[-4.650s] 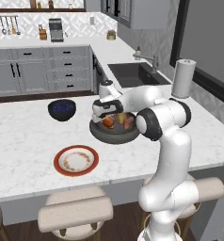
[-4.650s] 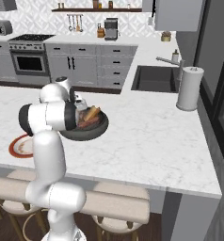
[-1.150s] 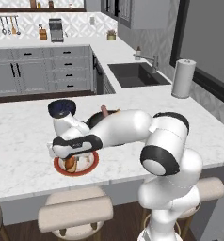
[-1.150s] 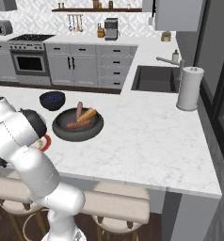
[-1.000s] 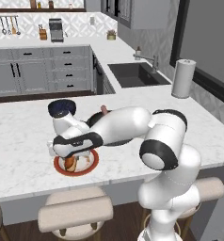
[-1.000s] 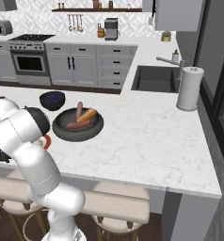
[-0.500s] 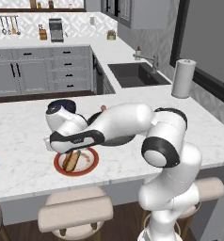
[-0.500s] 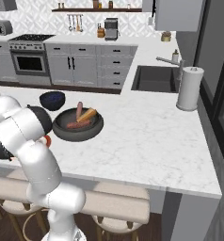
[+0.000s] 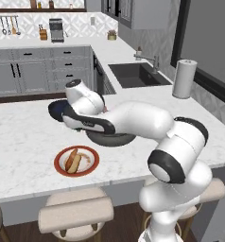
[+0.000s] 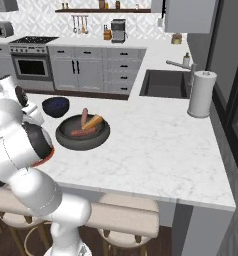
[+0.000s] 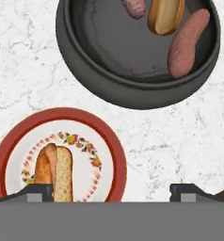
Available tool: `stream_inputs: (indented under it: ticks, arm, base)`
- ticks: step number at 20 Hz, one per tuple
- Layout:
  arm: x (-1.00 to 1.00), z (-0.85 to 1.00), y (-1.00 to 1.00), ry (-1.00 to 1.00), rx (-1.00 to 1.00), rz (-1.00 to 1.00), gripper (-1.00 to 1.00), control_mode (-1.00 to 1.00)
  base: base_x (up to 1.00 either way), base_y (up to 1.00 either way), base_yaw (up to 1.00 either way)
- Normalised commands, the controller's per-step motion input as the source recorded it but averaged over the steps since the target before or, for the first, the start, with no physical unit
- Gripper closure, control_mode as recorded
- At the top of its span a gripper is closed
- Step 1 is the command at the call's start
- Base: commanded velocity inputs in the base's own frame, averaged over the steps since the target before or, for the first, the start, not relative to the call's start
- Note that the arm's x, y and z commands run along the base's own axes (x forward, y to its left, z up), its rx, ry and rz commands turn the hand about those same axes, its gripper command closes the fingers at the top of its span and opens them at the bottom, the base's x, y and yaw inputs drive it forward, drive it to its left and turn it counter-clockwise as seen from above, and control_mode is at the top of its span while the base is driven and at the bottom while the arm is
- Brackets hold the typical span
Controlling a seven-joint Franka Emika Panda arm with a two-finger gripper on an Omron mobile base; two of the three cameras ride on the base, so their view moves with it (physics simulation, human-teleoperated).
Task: Place one bun and one sausage from the bowl on each plate.
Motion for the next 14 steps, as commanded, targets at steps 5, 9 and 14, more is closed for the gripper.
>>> stream_inputs:
  ticks: [5,9,14]
  arm:
    - [0.99,0.14,-0.75,0.02,0.00,0.01,-1.00,-1.00]
    - [0.97,0.00,-0.42,0.00,0.00,0.11,-1.00,-1.00]
    - [0.73,-0.06,-0.38,0.00,0.00,0.15,-1.00,-1.00]
  base:
    - [0.00,0.00,0.00]
    - [0.00,0.00,0.00]
    - [0.00,0.00,0.00]
